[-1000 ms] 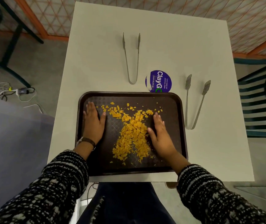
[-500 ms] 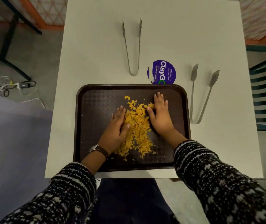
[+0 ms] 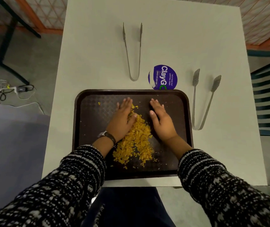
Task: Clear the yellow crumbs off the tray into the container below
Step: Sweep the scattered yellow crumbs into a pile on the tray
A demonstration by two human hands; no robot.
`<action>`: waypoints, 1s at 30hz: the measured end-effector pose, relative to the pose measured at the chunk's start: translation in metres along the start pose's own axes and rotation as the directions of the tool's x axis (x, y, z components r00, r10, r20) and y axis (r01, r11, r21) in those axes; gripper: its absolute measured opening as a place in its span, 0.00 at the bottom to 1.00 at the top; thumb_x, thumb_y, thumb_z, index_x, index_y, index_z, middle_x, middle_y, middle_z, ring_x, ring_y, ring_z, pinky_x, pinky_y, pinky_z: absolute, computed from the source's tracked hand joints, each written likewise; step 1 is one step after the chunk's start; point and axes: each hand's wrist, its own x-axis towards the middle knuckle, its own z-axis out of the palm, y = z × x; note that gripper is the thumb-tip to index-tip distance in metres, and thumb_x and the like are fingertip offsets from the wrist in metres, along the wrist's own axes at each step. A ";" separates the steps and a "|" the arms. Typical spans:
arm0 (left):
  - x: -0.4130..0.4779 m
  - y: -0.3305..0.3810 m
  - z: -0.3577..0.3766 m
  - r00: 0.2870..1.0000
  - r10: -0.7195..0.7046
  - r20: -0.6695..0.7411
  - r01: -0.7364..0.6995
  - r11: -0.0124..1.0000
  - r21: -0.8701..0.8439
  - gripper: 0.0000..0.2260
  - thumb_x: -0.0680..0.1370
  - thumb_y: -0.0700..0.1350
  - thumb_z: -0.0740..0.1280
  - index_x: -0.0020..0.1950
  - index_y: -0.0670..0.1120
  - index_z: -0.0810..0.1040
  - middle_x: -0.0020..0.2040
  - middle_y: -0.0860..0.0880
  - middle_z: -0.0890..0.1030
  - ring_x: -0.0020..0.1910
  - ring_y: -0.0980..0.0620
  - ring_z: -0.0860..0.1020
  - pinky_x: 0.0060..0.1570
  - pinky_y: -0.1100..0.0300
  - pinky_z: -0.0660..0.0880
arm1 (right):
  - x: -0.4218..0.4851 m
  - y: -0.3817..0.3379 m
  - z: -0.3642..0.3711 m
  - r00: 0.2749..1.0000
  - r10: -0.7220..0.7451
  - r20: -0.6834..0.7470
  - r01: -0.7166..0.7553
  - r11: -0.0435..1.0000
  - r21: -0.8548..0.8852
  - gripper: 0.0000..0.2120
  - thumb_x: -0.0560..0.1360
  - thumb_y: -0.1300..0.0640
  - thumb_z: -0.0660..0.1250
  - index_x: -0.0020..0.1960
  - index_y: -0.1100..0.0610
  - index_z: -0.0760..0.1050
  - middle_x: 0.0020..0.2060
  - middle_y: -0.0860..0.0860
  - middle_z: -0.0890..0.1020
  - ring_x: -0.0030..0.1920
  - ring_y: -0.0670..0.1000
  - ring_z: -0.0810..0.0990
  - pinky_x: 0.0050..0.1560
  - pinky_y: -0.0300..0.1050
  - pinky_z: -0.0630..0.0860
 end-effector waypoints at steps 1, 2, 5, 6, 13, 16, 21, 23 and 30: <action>-0.002 0.005 0.004 0.999 0.037 0.035 -0.038 0.999 0.006 0.26 0.80 0.51 0.54 0.75 0.43 0.52 0.77 0.45 0.54 0.75 0.55 0.47 0.73 0.59 0.40 | 0.004 0.001 0.000 0.999 -0.016 0.033 0.017 1.000 -0.021 0.25 0.79 0.49 0.52 0.72 0.60 0.64 0.72 0.55 0.66 0.74 0.47 0.59 0.76 0.44 0.49; -0.005 0.009 0.007 0.994 0.072 0.077 -0.073 0.997 0.005 0.25 0.80 0.50 0.53 0.75 0.43 0.52 0.77 0.45 0.55 0.74 0.57 0.48 0.73 0.61 0.40 | 0.007 0.001 0.001 0.997 -0.033 0.066 0.036 0.999 -0.038 0.24 0.79 0.51 0.52 0.72 0.60 0.63 0.72 0.55 0.66 0.74 0.46 0.59 0.76 0.42 0.49; -0.018 0.020 0.005 0.977 0.153 0.147 -0.146 0.988 -0.054 0.23 0.81 0.46 0.54 0.75 0.43 0.55 0.75 0.45 0.58 0.72 0.59 0.51 0.72 0.65 0.44 | 0.018 -0.005 0.012 0.988 -0.050 0.145 0.056 0.998 -0.035 0.24 0.79 0.53 0.52 0.72 0.62 0.63 0.72 0.56 0.66 0.74 0.48 0.59 0.75 0.39 0.47; -0.022 0.020 0.001 0.980 0.155 0.124 -0.146 0.986 -0.081 0.23 0.81 0.45 0.55 0.75 0.43 0.56 0.75 0.45 0.60 0.73 0.58 0.53 0.72 0.65 0.46 | 0.021 -0.009 0.017 0.985 -0.051 0.167 0.056 0.998 -0.029 0.24 0.79 0.53 0.51 0.72 0.62 0.63 0.72 0.57 0.66 0.74 0.49 0.59 0.75 0.39 0.46; -0.031 -0.033 -0.040 0.958 -0.098 -0.269 0.083 0.994 -0.067 0.22 0.79 0.47 0.56 0.73 0.43 0.61 0.74 0.45 0.62 0.74 0.53 0.57 0.73 0.59 0.52 | 0.003 -0.021 0.032 0.948 -0.080 0.309 0.043 0.991 0.125 0.22 0.80 0.53 0.50 0.66 0.62 0.72 0.66 0.56 0.74 0.69 0.48 0.69 0.75 0.41 0.56; -0.025 -0.057 -0.047 0.954 -0.180 -0.240 0.195 0.980 0.040 0.24 0.80 0.46 0.55 0.75 0.40 0.55 0.76 0.42 0.57 0.76 0.47 0.51 0.75 0.54 0.44 | -0.008 -0.020 0.025 0.985 -0.026 0.173 -0.012 0.977 0.212 0.23 0.80 0.51 0.50 0.64 0.62 0.74 0.65 0.56 0.76 0.68 0.48 0.71 0.74 0.41 0.59; -0.022 -0.055 -0.036 0.981 -0.136 -0.142 0.161 0.969 0.188 0.27 0.79 0.51 0.51 0.75 0.39 0.53 0.77 0.41 0.53 0.76 0.46 0.48 0.73 0.53 0.39 | -0.021 0.001 0.009 0.992 0.042 -0.122 -0.038 0.999 0.028 0.25 0.79 0.48 0.48 0.69 0.59 0.69 0.72 0.53 0.67 0.74 0.45 0.57 0.76 0.40 0.45; -0.025 -0.044 -0.026 0.996 -0.069 -0.062 0.080 0.978 0.190 0.28 0.79 0.53 0.49 0.75 0.41 0.52 0.77 0.43 0.52 0.76 0.49 0.46 0.73 0.56 0.37 | -0.022 0.011 0.001 0.984 0.034 -0.177 -0.052 0.994 -0.097 0.25 0.79 0.48 0.48 0.71 0.59 0.66 0.74 0.54 0.62 0.75 0.46 0.52 0.75 0.43 0.41; -0.050 0.003 0.004 0.968 0.134 0.214 -0.126 0.991 -0.051 0.25 0.81 0.48 0.51 0.76 0.46 0.45 0.74 0.54 0.44 0.74 0.58 0.42 0.74 0.61 0.41 | 0.000 0.035 -0.012 0.981 0.091 -0.170 -0.137 0.949 -0.284 0.28 0.79 0.45 0.47 0.74 0.60 0.60 0.76 0.57 0.58 0.77 0.55 0.49 0.75 0.54 0.39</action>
